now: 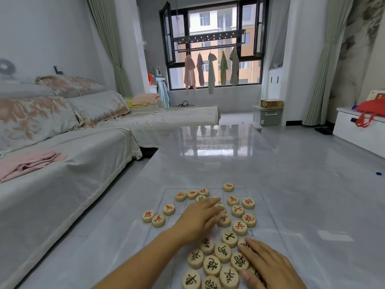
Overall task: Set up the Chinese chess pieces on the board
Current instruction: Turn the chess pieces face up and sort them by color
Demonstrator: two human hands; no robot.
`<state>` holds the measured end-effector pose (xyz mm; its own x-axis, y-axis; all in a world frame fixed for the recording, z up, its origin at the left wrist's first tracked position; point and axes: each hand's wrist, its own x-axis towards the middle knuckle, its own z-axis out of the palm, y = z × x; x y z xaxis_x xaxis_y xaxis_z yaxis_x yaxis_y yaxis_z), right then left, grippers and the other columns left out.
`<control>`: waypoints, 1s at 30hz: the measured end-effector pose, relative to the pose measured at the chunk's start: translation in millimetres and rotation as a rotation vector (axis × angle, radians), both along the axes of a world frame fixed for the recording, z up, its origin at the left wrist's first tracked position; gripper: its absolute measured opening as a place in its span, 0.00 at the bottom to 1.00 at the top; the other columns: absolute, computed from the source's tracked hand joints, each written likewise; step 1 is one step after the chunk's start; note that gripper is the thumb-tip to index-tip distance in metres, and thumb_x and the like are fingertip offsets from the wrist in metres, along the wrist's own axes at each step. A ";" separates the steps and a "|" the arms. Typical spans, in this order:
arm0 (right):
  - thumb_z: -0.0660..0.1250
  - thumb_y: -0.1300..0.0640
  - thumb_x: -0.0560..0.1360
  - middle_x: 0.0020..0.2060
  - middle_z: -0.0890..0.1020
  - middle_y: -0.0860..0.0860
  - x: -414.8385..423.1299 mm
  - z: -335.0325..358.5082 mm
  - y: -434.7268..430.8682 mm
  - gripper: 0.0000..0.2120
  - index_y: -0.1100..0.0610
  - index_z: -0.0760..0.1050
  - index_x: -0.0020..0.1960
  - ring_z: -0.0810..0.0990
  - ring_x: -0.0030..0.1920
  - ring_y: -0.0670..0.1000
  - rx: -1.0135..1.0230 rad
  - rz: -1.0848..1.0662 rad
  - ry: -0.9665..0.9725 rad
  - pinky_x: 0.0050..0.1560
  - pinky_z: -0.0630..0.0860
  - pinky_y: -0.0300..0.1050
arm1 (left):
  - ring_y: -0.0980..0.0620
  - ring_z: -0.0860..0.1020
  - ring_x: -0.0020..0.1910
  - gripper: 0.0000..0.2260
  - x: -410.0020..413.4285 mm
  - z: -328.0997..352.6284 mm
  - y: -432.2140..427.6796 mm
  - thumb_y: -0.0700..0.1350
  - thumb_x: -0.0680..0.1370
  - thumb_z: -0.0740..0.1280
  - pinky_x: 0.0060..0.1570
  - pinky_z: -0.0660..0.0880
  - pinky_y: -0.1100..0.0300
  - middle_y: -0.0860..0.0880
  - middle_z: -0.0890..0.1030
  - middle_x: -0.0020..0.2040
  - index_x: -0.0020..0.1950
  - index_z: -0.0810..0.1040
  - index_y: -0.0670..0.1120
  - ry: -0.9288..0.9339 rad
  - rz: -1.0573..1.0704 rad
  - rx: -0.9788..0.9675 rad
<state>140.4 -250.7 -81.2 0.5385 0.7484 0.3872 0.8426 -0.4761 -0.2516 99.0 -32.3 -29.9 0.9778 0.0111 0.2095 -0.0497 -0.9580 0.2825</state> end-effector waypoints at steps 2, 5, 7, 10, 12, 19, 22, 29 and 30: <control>0.40 0.32 0.75 0.53 0.81 0.38 2.8 -3.4 2.8 0.24 0.40 0.68 0.57 0.80 0.51 0.38 0.007 0.006 -0.024 0.52 0.66 0.28 | 0.52 0.50 0.76 0.19 37.3 -2.1 7.0 0.52 0.82 0.49 0.74 0.47 0.47 0.54 0.55 0.77 0.73 0.61 0.54 0.170 0.008 0.087; 0.39 0.32 0.74 0.56 0.76 0.39 10.7 -6.0 4.6 0.24 0.40 0.66 0.57 0.74 0.60 0.38 0.000 0.029 -0.095 0.55 0.61 0.29 | 0.51 0.46 0.76 0.20 57.4 -6.3 19.0 0.53 0.82 0.47 0.73 0.42 0.46 0.55 0.54 0.77 0.74 0.57 0.55 0.299 0.023 0.105; 0.39 0.31 0.74 0.57 0.73 0.41 13.8 -8.5 5.8 0.25 0.41 0.66 0.57 0.58 0.70 0.39 0.020 0.024 -0.154 0.59 0.54 0.31 | 0.52 0.47 0.76 0.20 57.8 -14.7 32.3 0.54 0.82 0.47 0.74 0.44 0.48 0.56 0.54 0.77 0.74 0.56 0.55 0.320 0.046 0.075; 0.40 0.33 0.75 0.51 0.83 0.42 16.1 -8.0 3.6 0.24 0.42 0.67 0.57 0.68 0.60 0.41 -0.005 0.022 -0.113 0.53 0.62 0.33 | 0.54 0.49 0.76 0.20 46.7 -15.6 48.6 0.53 0.82 0.48 0.74 0.45 0.51 0.56 0.55 0.76 0.74 0.57 0.54 0.275 0.064 0.093; 0.41 0.33 0.75 0.51 0.83 0.42 13.8 -4.7 2.6 0.23 0.41 0.68 0.57 0.69 0.55 0.40 -0.040 0.033 -0.044 0.54 0.62 0.33 | 0.54 0.49 0.76 0.20 34.9 -14.6 57.6 0.53 0.82 0.48 0.74 0.46 0.52 0.55 0.56 0.76 0.74 0.58 0.54 0.273 0.085 0.078; 0.40 0.36 0.76 0.51 0.82 0.36 -0.7 16.4 0.1 0.28 0.37 0.79 0.50 0.81 0.48 0.36 -0.122 -0.029 0.131 0.42 0.67 0.27 | 0.53 0.50 0.76 0.37 -25.6 -18.6 64.4 0.70 0.71 0.35 0.73 0.49 0.55 0.56 0.56 0.76 0.74 0.57 0.55 0.267 0.134 0.043; 0.40 0.36 0.77 0.52 0.81 0.36 -8.7 19.5 -0.7 0.28 0.37 0.79 0.51 0.81 0.49 0.36 -0.174 -0.039 0.089 0.41 0.64 0.26 | 0.55 0.50 0.76 0.51 -53.4 -21.2 60.0 0.77 0.59 0.28 0.74 0.49 0.53 0.58 0.55 0.76 0.74 0.57 0.56 0.249 0.182 -0.009; 0.34 0.30 0.72 0.66 0.68 0.34 -9.7 25.2 -8.3 0.32 0.35 0.70 0.62 0.69 0.62 0.34 -0.183 -0.037 0.128 0.58 0.66 0.32 | 0.61 0.44 0.74 0.43 -111.5 -33.1 42.3 0.79 0.58 0.31 0.69 0.40 0.62 0.68 0.49 0.70 0.70 0.53 0.65 0.170 0.248 -0.115; 0.31 0.27 0.67 0.69 0.56 0.33 -5.5 17.0 -10.4 0.36 0.34 0.61 0.67 0.59 0.66 0.33 -0.072 -0.011 0.008 0.64 0.59 0.34 | 0.61 0.44 0.74 0.40 -117.8 -33.1 37.4 0.79 0.59 0.32 0.69 0.39 0.62 0.68 0.49 0.70 0.68 0.53 0.67 0.172 0.243 -0.133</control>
<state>134.9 -261.1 -64.2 0.5497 0.7683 0.3279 0.8353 -0.5025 -0.2230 -18.8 5.1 -63.0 0.9641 0.2647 0.0224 0.2353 -0.8902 0.3900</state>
